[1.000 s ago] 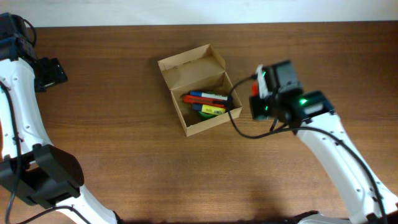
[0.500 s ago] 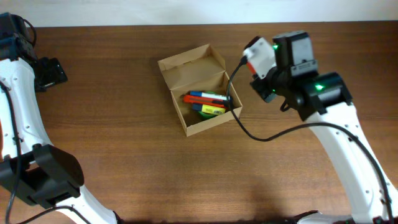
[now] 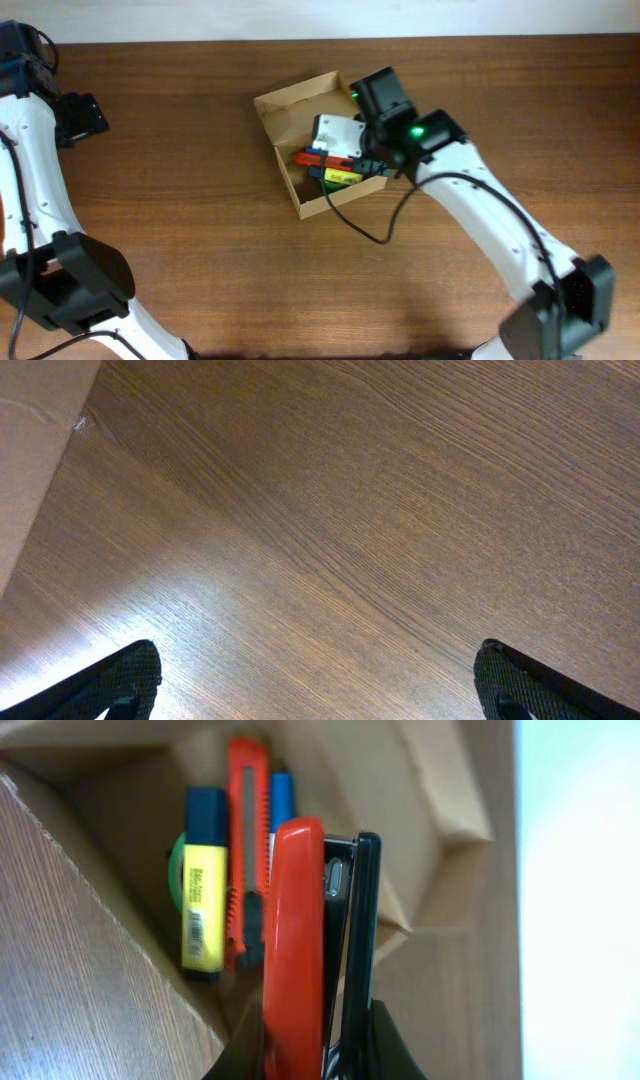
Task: Pack container
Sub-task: 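Lower the stapler into the box and open the right gripper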
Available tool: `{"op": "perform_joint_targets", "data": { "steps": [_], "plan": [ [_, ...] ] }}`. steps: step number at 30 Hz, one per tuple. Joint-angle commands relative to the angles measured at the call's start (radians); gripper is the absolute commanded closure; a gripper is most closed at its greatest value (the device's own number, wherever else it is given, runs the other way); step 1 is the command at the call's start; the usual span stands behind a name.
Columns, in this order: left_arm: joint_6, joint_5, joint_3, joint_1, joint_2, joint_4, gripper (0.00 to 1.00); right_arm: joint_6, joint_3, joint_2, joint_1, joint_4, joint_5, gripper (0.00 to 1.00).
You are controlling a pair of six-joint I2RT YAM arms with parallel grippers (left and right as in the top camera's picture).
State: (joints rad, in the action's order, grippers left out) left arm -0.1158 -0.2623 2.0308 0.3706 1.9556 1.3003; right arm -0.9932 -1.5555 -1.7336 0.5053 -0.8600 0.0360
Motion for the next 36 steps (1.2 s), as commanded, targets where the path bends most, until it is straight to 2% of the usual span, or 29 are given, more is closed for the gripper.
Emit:
{"op": "perform_joint_targets", "data": {
  "steps": [1, 15, 36],
  "plan": [
    [0.013, -0.004, -0.003, -0.001, -0.024, 0.001, 0.00, -0.048, -0.019, -0.055, 0.026, 0.004, 0.033, 0.96],
    [0.013, -0.004, -0.003, -0.001, -0.024, 0.001, 0.00, -0.134, -0.019, -0.201, 0.045, 0.065, 0.138, 0.96],
    [0.013, -0.004, -0.003, -0.001, -0.024, 0.001, 0.00, -0.124, -0.018, -0.238, 0.115, 0.028, 0.107, 0.97]
  ]
}}
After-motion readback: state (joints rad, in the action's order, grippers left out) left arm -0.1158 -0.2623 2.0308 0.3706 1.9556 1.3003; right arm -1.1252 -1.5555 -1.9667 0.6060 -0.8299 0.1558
